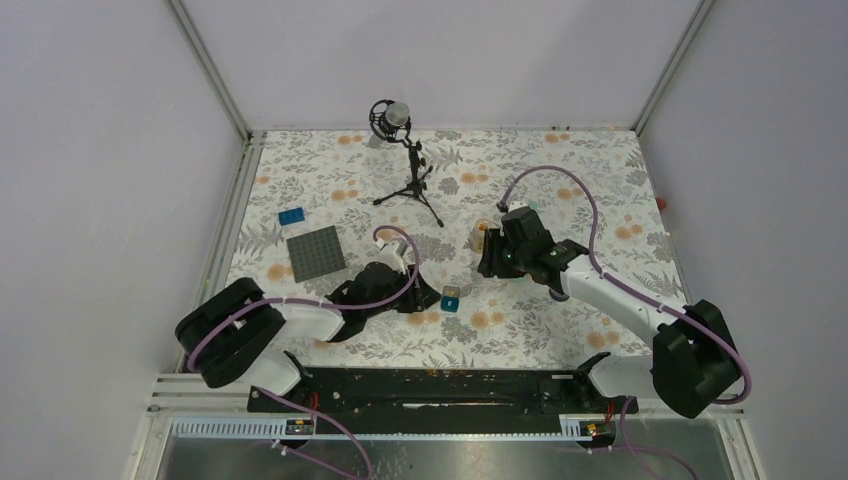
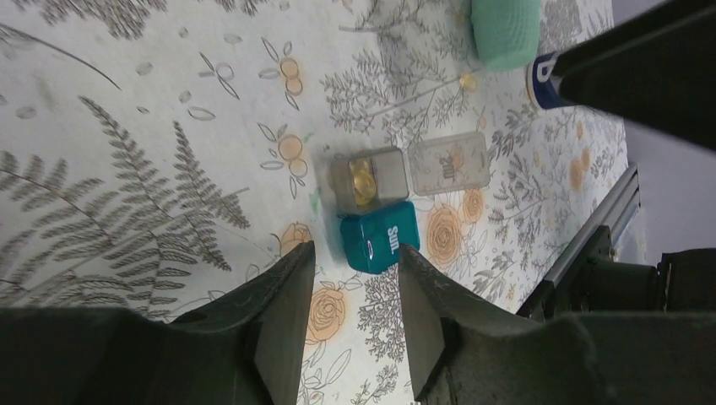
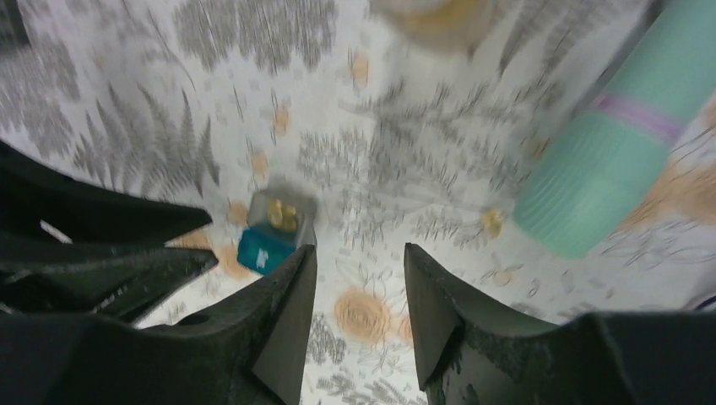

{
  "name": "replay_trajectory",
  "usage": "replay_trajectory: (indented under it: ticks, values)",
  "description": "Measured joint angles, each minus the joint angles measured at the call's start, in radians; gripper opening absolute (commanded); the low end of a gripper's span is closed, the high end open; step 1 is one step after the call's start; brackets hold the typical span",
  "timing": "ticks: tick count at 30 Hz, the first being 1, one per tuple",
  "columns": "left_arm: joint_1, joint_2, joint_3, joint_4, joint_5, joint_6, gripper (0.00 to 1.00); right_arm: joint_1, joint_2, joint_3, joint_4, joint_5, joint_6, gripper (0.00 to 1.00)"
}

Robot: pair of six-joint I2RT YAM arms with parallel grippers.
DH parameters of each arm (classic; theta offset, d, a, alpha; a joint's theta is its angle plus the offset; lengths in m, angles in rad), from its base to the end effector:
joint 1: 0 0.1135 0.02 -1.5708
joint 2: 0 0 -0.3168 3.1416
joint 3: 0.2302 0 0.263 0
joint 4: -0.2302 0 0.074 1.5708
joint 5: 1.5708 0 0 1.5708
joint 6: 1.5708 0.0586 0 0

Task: Sort the pills into containers

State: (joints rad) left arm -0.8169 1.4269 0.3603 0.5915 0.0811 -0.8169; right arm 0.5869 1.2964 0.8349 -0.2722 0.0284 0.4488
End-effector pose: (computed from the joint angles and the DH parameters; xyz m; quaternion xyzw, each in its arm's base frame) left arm 0.1804 -0.1990 0.1713 0.0211 0.8529 -0.4031 0.3310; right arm 0.2412 0.1584 0.2694 -0.0573 0.9118 0.1899 0.3595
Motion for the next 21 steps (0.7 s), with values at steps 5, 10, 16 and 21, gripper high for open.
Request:
replay_trajectory:
  ticks: [5,10,16,21]
  values:
    - [-0.028,0.069,0.0,0.051,0.016,-0.032,0.41,0.0,0.0,-0.113,0.028,-0.138,0.06,0.45]
    - [-0.037,0.104,0.001,0.099,0.021,-0.056,0.41,0.0,0.007,-0.131,0.091,-0.208,0.107,0.41]
    - [-0.039,0.13,0.006,0.122,0.022,-0.068,0.41,-0.001,0.044,-0.134,0.154,-0.241,0.143,0.39]
    - [-0.044,0.151,0.019,0.119,0.022,-0.066,0.41,-0.001,0.081,-0.134,0.185,-0.276,0.159,0.39]
